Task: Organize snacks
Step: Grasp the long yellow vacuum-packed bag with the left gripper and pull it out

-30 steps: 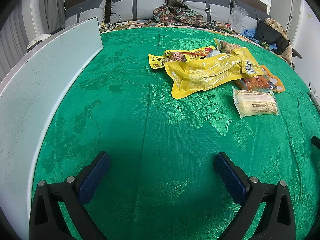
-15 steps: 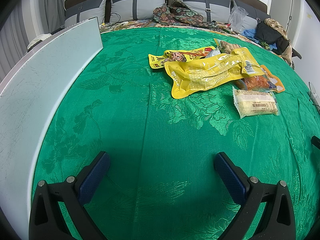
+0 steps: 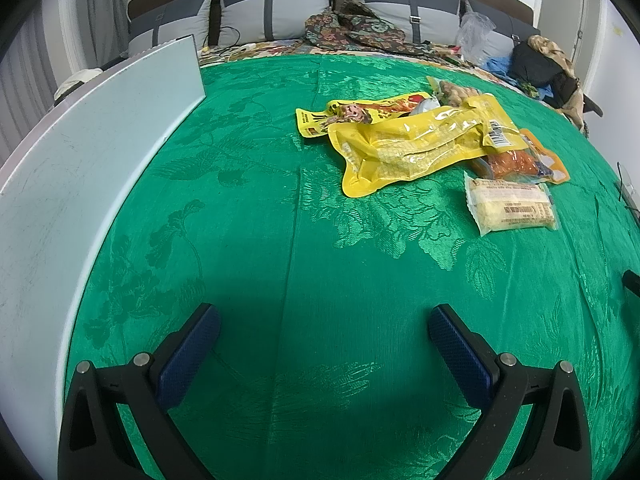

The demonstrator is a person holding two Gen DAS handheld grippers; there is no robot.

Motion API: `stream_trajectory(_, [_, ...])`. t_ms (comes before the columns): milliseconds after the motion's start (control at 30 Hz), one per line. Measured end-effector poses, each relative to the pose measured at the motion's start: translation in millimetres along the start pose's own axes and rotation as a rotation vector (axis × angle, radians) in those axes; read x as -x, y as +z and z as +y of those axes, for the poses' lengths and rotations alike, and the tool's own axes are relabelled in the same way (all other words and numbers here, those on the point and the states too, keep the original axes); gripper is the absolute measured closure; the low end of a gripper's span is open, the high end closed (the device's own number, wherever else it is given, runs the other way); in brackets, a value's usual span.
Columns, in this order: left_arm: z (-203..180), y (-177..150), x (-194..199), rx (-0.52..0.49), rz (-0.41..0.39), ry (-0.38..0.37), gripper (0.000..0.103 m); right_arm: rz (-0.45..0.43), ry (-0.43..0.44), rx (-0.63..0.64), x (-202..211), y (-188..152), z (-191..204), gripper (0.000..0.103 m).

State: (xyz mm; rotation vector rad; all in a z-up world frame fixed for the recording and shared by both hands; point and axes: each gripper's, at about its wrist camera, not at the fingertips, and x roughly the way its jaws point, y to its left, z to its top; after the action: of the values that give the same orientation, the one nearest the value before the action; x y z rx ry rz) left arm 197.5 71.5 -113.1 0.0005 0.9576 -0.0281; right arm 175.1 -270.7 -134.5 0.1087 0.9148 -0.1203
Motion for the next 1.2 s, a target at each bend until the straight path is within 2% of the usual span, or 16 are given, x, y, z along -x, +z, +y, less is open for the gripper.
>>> stream_trajectory(167, [-0.4, 13.6, -0.2, -0.06, 0.088, -0.055, 0.0, 0.0, 0.0, 0.0, 0.2, 0.1, -0.2, 0.01])
stream_trajectory(367, [-21.9, 79.7, -5.9, -0.185, 0.108, -0.103, 0.0, 0.0, 0.0, 0.0, 0.2, 0.0, -0.2, 0.01])
stream_trajectory(433, [-34.8, 98.2, -13.5, -0.269, 0.114, -0.097, 0.0, 0.0, 0.001, -0.001, 0.4, 0.0, -0.5, 0.01])
stream_trajectory(533, [-60.4, 118.3, -30.5, -0.453, 0.094, -0.054, 0.0, 0.0, 0.0, 0.0, 0.3, 0.0, -0.3, 0.01])
stream_trajectory(600, [-69.0, 128.9, -44.1, -0.498, 0.098, -0.05, 0.0, 0.0, 0.0, 0.0, -0.1, 0.1, -0.1, 0.01])
stream_trajectory(667, [-72.3, 137.2, -56.2, -0.495, 0.108, -0.084, 0.0, 0.0, 0.0, 0.0, 0.0, 0.1, -0.2, 0.01])
stream_trajectory(733, [-73.5, 140.8, -67.1, -0.472, 0.139, -0.149, 0.001, 0.0, 0.0, 0.0, -0.2, 0.1, 0.0, 0.01])
stream_trajectory(800, [-76.9, 138.8, -69.7, -0.46, 0.169, -0.193, 0.019, 0.0, 0.001, 0.0, 0.1, 0.1, -0.2, 0.01])
stream_trajectory(833, [-76.6, 136.7, -71.7, -0.454, 0.198, -0.222, 0.039, 0.0, 0.001, -0.001, -0.2, 0.1, 0.1, 0.01])
stream_trajectory(867, [-75.3, 135.8, -70.7, -0.435, 0.2, -0.24, 0.048, 0.0, 0.001, -0.001, 0.1, 0.1, -0.2, 0.01])
stream_trajectory(933, [-73.0, 131.5, -66.0, -0.413, 0.2, -0.237, 0.06, 0.0, 0.0, -0.001, -0.2, 0.1, 0.1, 0.01])
stream_trajectory(1067, [-52.9, 103.3, -41.9, -0.288, 0.215, -0.237, 0.062, 0.0, 0.001, -0.001, -0.1, 0.0, -0.1, 0.01])
stream_trajectory(1200, [-19.7, 53.0, -7.7, -0.126, 0.256, -0.172, 0.062, 0.0, 0.001, -0.001, -0.3, 0.0, 0.1, 0.01])
